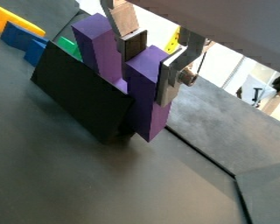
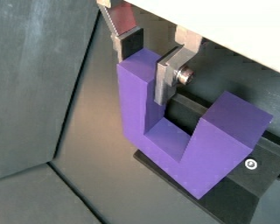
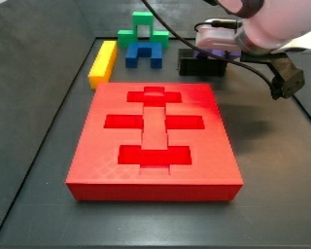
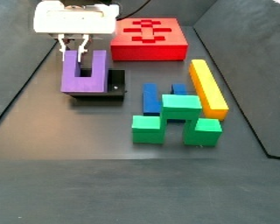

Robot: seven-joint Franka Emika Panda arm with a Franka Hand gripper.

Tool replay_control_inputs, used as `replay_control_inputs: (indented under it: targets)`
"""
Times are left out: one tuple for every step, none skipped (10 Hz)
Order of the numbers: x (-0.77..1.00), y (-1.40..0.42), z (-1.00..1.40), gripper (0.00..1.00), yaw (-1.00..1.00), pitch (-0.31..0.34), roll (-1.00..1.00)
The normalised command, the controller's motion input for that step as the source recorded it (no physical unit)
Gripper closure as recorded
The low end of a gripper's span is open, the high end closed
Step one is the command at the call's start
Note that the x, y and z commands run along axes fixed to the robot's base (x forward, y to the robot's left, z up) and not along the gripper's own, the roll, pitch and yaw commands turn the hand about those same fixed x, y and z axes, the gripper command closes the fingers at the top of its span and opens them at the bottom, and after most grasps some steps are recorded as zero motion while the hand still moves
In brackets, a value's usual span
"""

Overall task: Pick up the purple object. Move up. Place the purple object on the fixture. Regrasp the purple object. Move to above the board. Insert the purple object.
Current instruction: Regrasp the purple object, then move to above the board.

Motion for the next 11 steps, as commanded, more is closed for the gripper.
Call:
replay_control_inputs:
  targets:
    - [0.00, 0.00, 0.00, 1.00, 0.00, 0.000, 0.00]
    - [0.00, 0.00, 0.00, 1.00, 0.00, 0.000, 0.00]
    - [0.00, 0.00, 0.00, 1.00, 0.00, 0.000, 0.00]
    - [0.00, 0.00, 0.00, 1.00, 0.00, 0.000, 0.00]
    - [0.00, 0.00, 0.00, 1.00, 0.00, 0.000, 0.00]
    - [0.00, 0.00, 0.00, 1.00, 0.00, 0.000, 0.00]
    - [0.00, 0.00, 0.00, 1.00, 0.00, 0.000, 0.00]
    - [0.00, 0.00, 1.40, 1.00, 0.00, 0.000, 0.00]
    - [0.01, 0.00, 1.40, 1.00, 0.04, 0.003, -0.01]
    - [-0.03, -0.01, 1.40, 1.00, 0.04, 0.016, -0.07]
    - [-0.02, 0.00, 1.40, 1.00, 0.03, 0.002, -0.04]
